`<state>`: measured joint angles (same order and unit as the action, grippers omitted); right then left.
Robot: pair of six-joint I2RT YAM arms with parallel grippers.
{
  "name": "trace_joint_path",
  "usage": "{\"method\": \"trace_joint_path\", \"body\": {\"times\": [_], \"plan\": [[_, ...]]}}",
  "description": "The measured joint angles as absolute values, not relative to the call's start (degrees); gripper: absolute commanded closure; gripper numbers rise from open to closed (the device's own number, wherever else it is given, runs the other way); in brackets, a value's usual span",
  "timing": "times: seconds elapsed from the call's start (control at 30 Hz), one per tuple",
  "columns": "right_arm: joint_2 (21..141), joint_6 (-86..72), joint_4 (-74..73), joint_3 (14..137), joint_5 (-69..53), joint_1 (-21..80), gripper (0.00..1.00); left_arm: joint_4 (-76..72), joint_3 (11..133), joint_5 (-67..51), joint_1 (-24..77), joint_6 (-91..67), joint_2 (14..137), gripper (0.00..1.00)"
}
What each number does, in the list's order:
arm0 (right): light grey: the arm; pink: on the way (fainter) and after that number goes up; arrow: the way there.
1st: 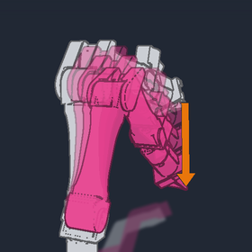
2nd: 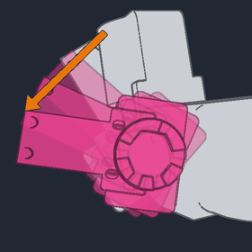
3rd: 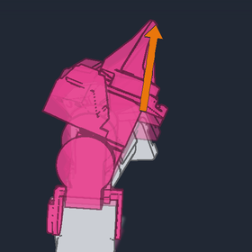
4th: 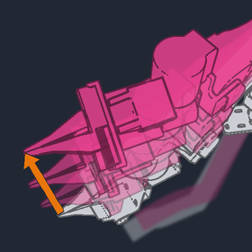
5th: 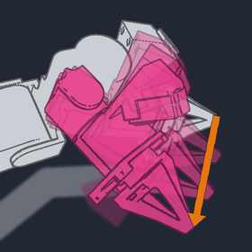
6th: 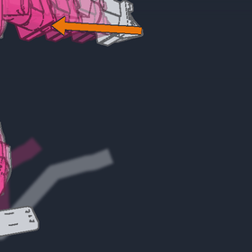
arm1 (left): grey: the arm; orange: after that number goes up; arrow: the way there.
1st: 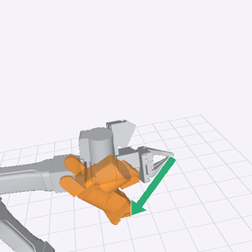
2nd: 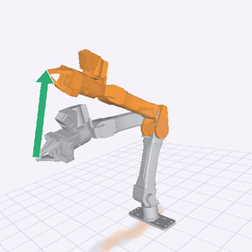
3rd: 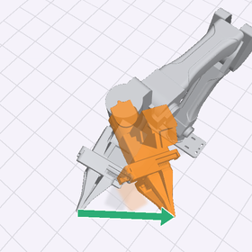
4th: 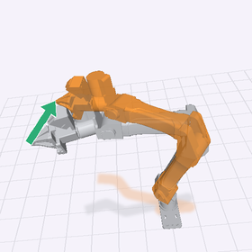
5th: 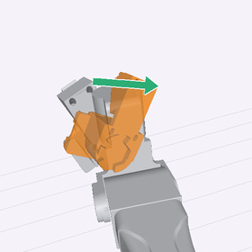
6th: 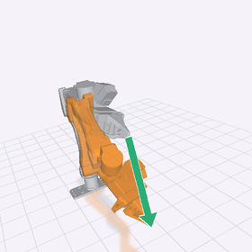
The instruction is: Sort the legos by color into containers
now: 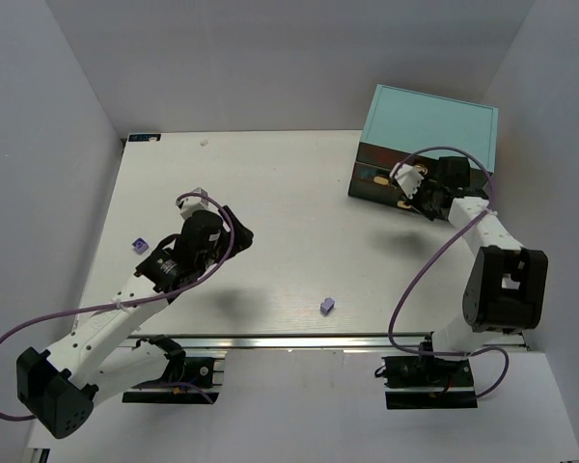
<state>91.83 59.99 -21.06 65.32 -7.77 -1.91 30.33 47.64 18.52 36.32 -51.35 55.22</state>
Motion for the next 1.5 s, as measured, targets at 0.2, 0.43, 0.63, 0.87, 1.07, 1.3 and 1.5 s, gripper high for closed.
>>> {"method": "trace_joint_path", "body": {"times": [0.2, 0.43, 0.63, 0.87, 1.07, 1.3, 1.5], "plan": [[80.9, 56.2, -23.0, 57.1, -19.2, -1.9, 0.47, 20.3, 44.0, 10.7, 36.1, -50.5, 56.0, 0.16], [74.6, 40.4, -20.6, 51.5, -25.7, -2.3, 0.24, 0.4, 47.9, -9.6, 35.7, -49.6, 76.5, 0.19], [69.0, 21.7, -16.0, 48.9, -27.6, -3.9, 0.68, -23.6, 62.1, -25.9, 35.0, -59.1, 105.8, 0.45], [57.4, 1.5, -10.2, 44.9, -22.4, -6.7, 1.00, -40.0, 74.6, -27.6, 36.7, -73.1, 128.7, 0.40], [55.5, -8.0, -9.1, 47.1, -21.0, -9.6, 1.00, -40.5, 88.3, -21.1, 39.7, -77.2, 135.8, 0.30], [55.6, -13.8, -9.3, 49.2, -21.2, -12.4, 1.00, -34.6, 99.1, -13.6, 43.7, -81.0, 141.1, 0.30], [55.6, -15.9, -9.1, 50.0, -21.7, -14.7, 1.00, -31.7, 99.0, -8.4, 46.5, -83.1, 142.7, 0.32]]}}
